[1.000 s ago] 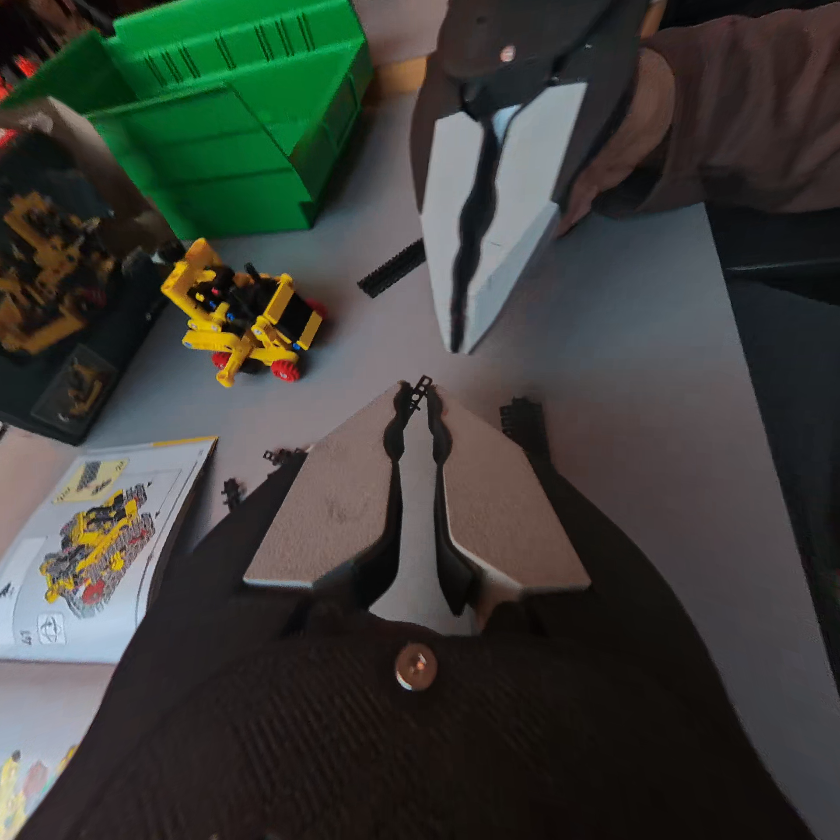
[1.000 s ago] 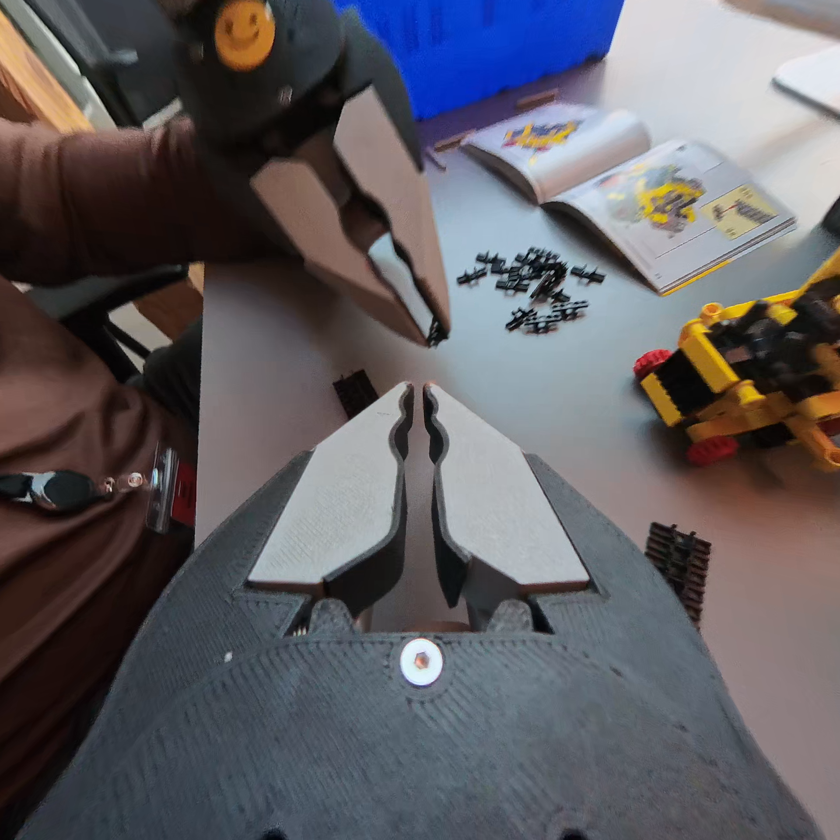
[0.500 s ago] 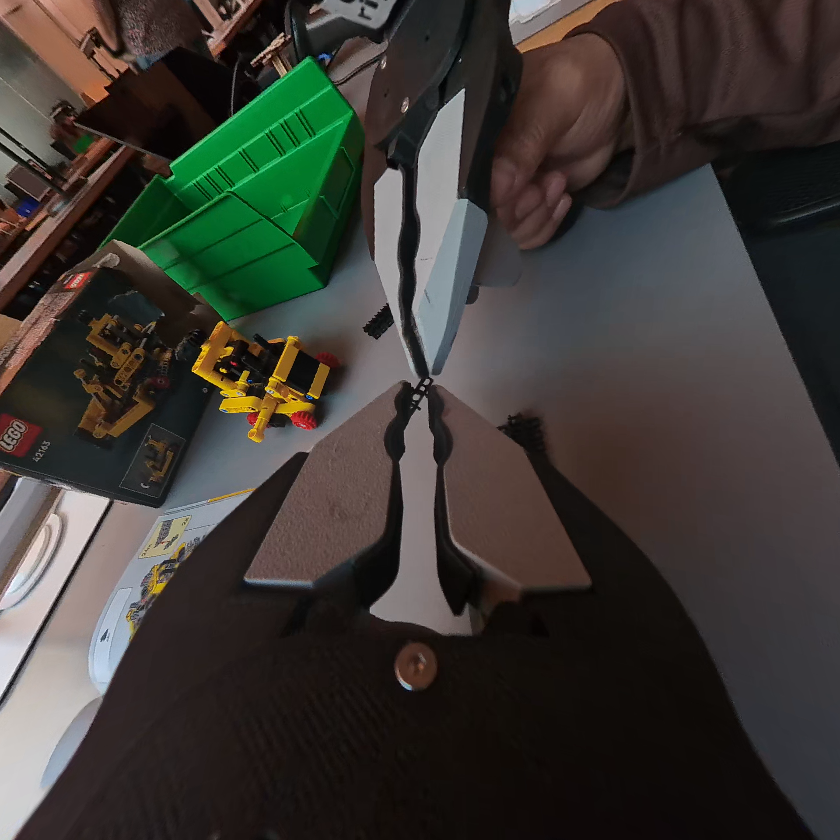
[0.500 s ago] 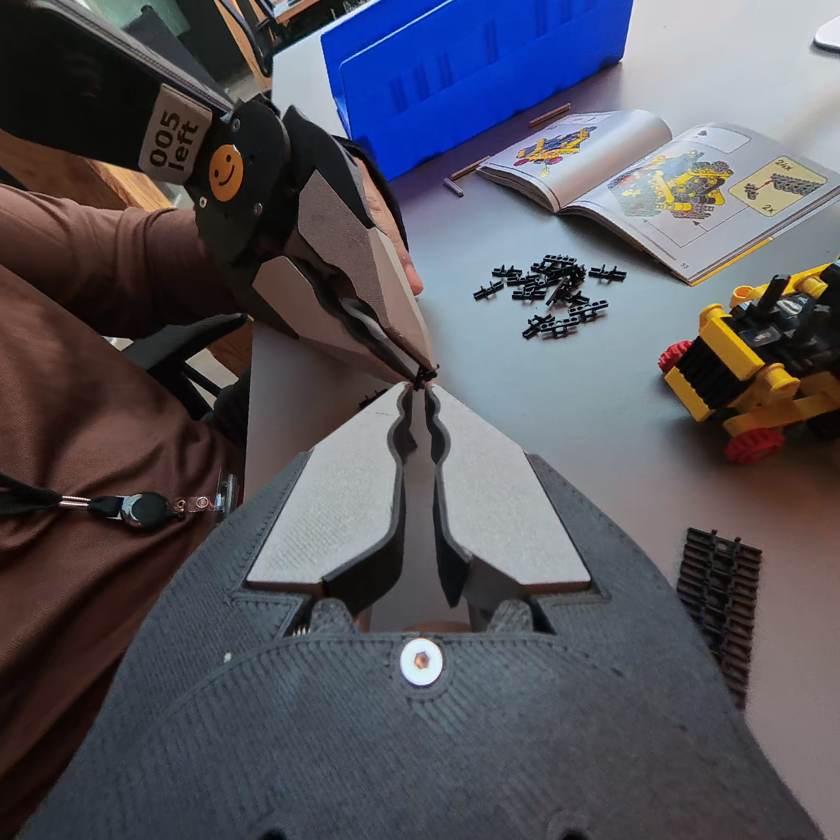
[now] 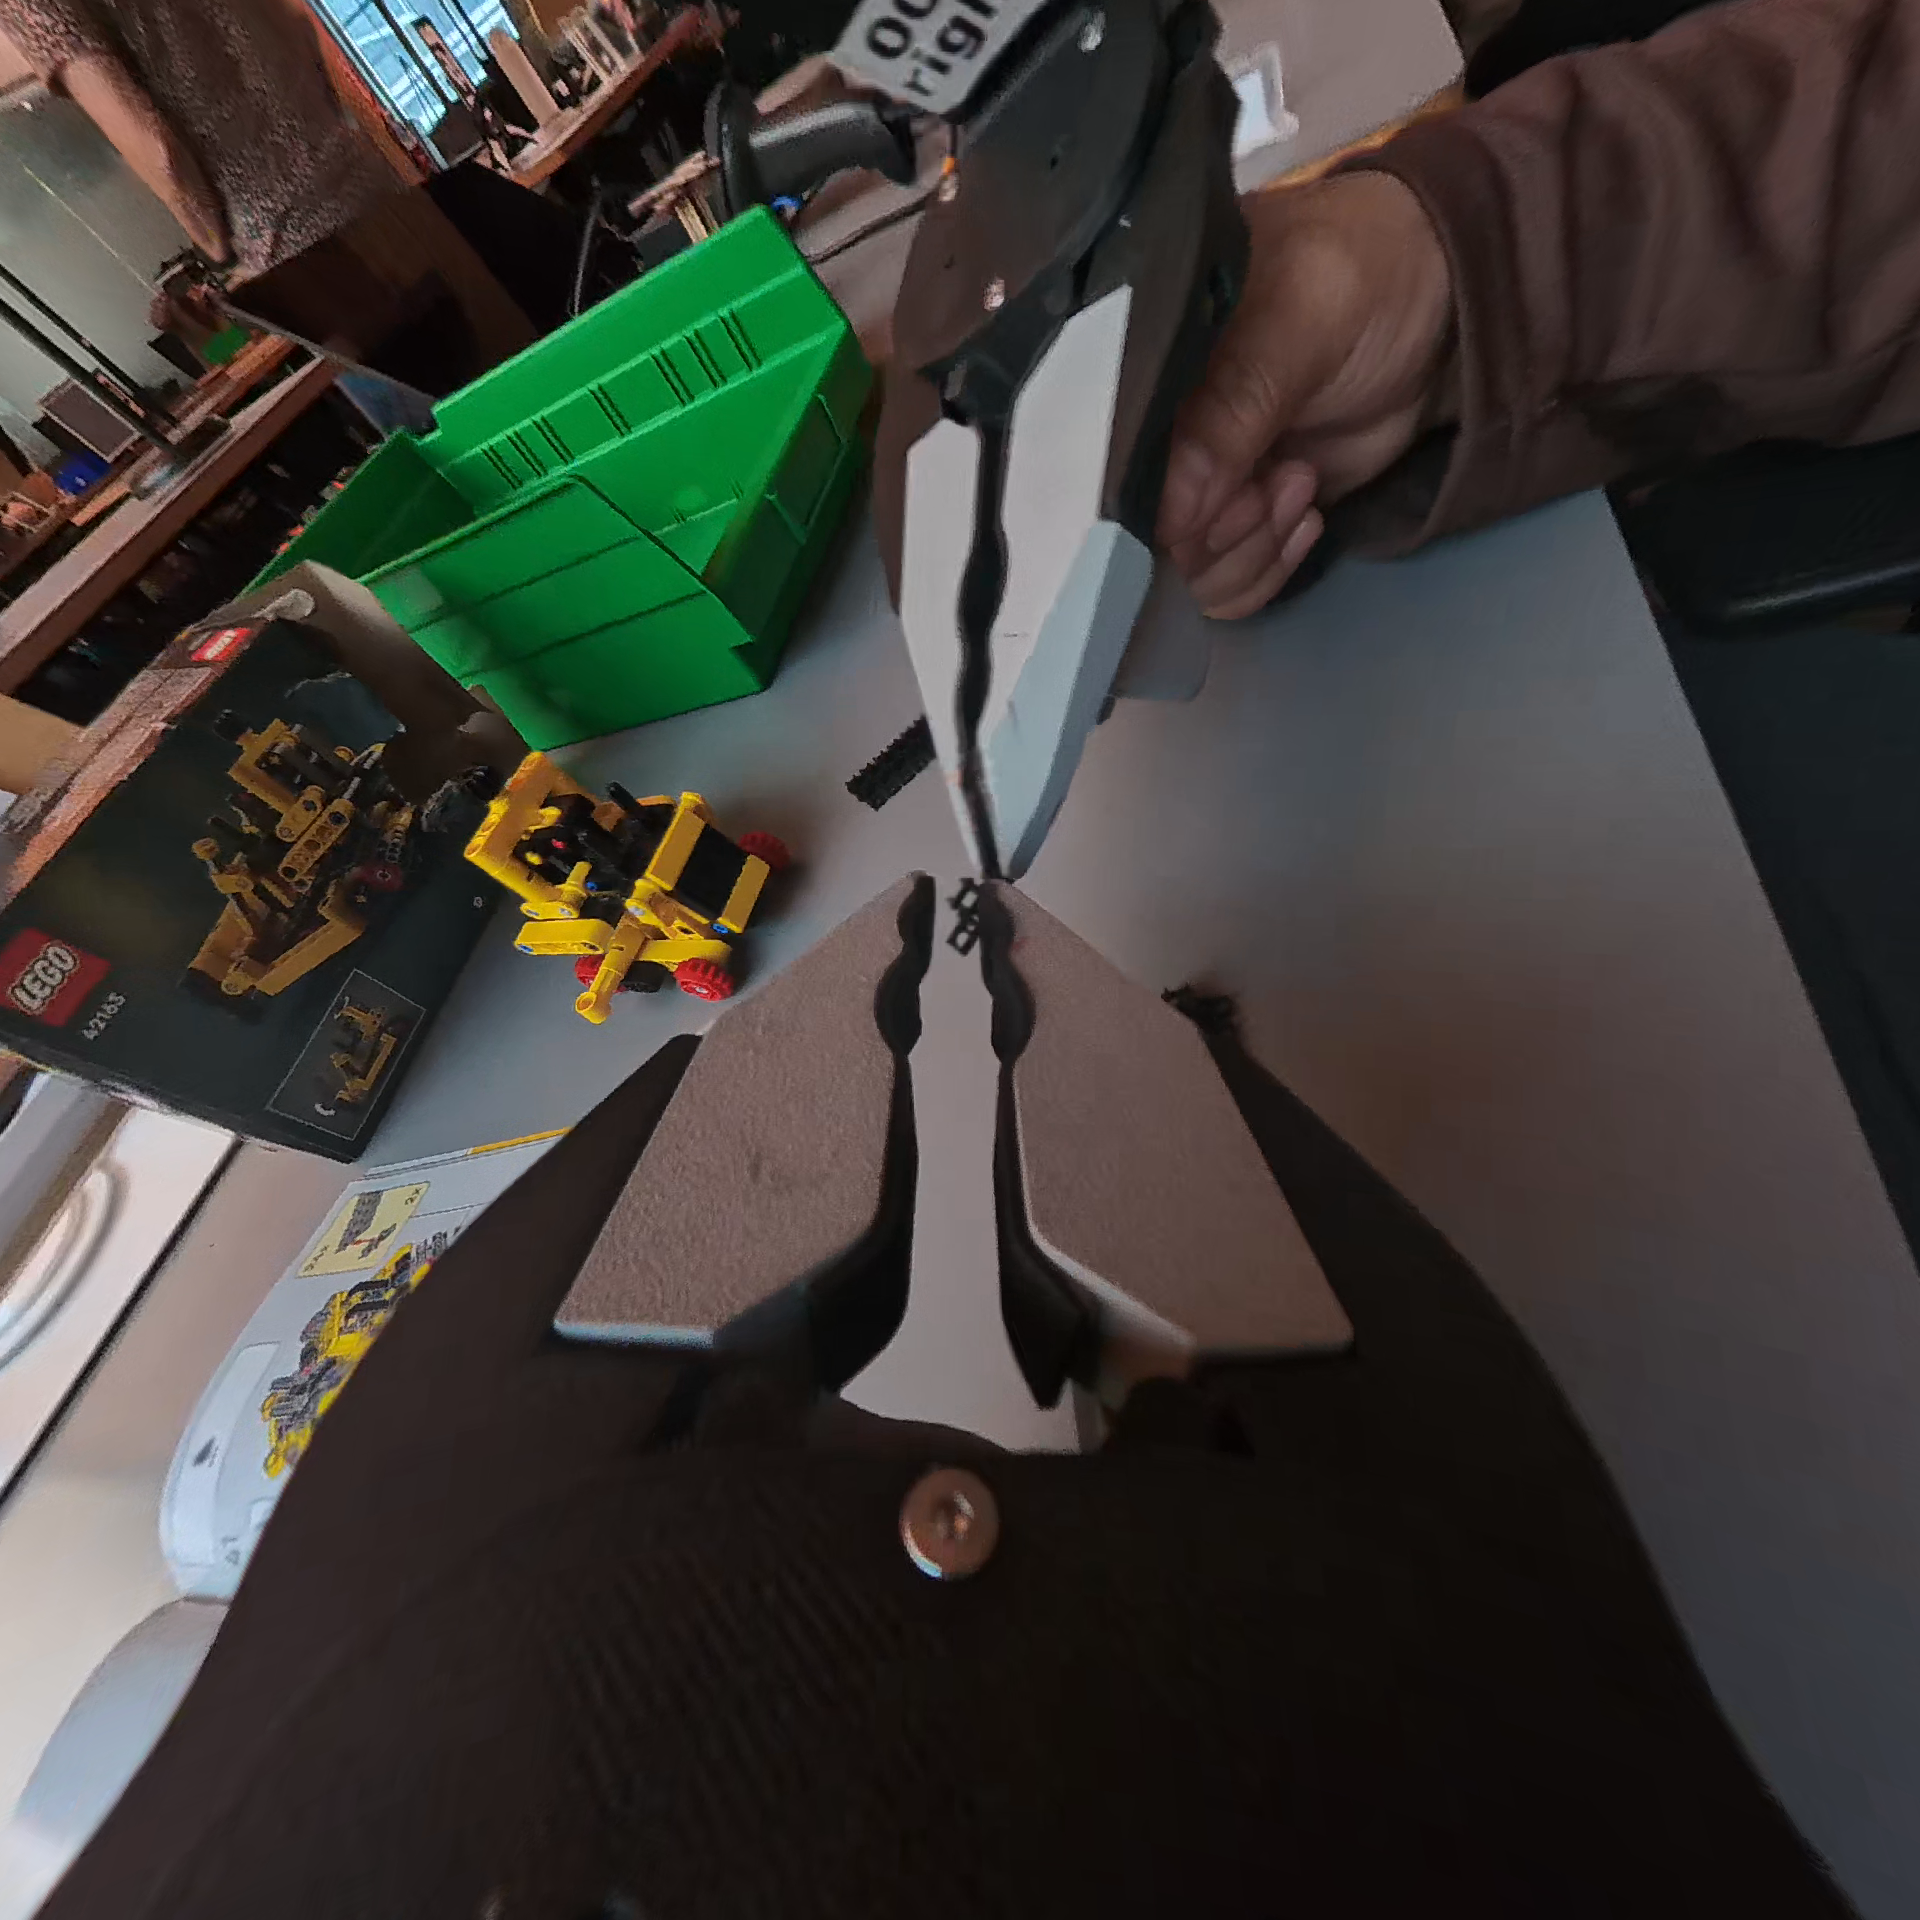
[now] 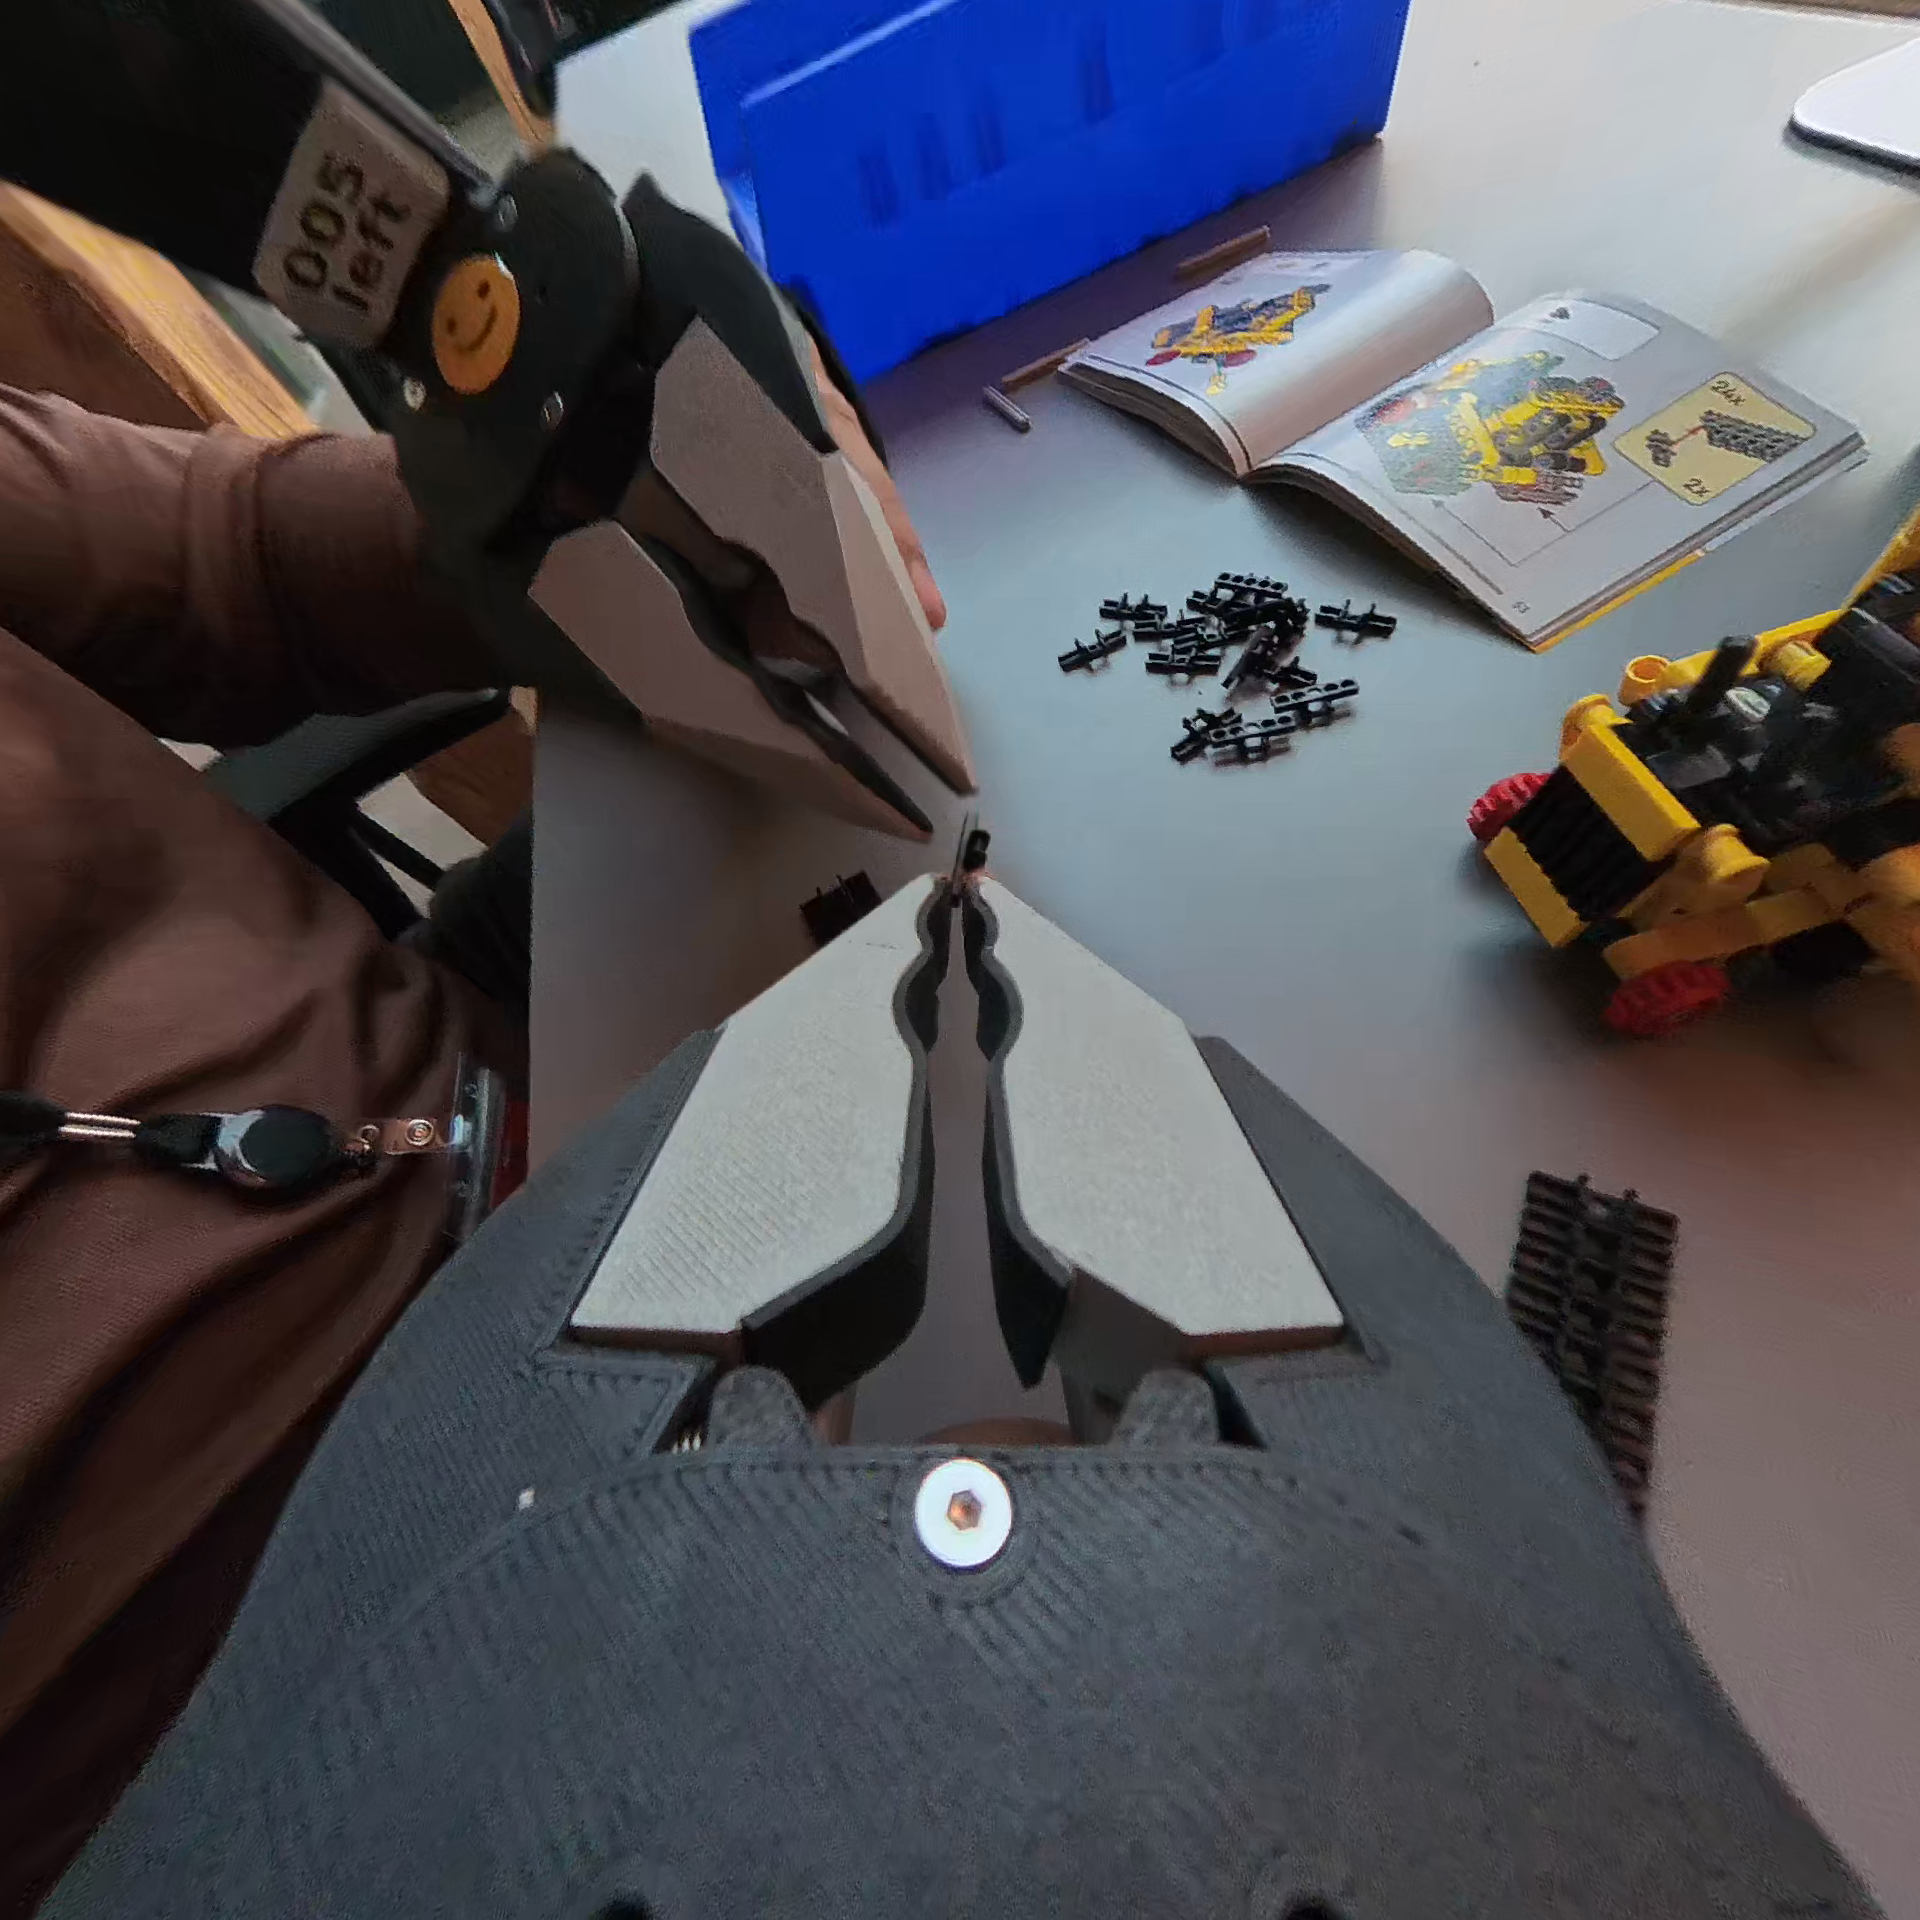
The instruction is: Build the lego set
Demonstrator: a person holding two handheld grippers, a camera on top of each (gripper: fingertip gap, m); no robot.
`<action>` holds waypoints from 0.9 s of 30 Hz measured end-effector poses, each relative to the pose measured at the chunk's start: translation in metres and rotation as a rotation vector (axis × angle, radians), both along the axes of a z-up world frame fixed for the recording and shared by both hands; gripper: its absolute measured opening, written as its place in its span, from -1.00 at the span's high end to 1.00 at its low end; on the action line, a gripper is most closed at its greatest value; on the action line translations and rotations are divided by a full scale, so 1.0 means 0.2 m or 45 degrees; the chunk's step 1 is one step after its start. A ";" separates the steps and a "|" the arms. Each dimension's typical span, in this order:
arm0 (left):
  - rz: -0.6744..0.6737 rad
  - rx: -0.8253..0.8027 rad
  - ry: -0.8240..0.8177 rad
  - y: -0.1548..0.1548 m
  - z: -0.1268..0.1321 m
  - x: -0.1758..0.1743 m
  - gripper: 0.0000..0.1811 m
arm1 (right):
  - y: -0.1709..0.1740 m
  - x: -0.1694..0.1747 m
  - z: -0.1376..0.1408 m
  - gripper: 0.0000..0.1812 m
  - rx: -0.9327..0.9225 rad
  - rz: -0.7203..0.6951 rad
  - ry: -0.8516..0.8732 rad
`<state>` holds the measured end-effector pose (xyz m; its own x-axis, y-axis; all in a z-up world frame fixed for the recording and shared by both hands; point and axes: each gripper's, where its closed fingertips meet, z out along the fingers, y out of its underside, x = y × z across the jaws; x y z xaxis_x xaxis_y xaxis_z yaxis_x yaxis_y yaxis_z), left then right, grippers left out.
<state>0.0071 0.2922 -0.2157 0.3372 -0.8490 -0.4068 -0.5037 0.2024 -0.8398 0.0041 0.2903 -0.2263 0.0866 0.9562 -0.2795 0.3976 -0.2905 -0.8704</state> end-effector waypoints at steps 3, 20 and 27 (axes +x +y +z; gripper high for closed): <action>0.034 -0.099 -0.094 0.04 0.05 -0.05 0.90 | 0.04 0.07 -0.04 1.00 0.199 -0.082 -0.196; 0.208 -0.186 0.016 0.15 -0.06 -0.15 0.92 | -0.10 0.23 -0.23 0.97 1.160 -0.062 -1.053; 0.229 -0.186 0.022 0.17 -0.07 -0.17 0.93 | -0.19 0.29 -0.11 0.84 0.831 -0.095 -0.710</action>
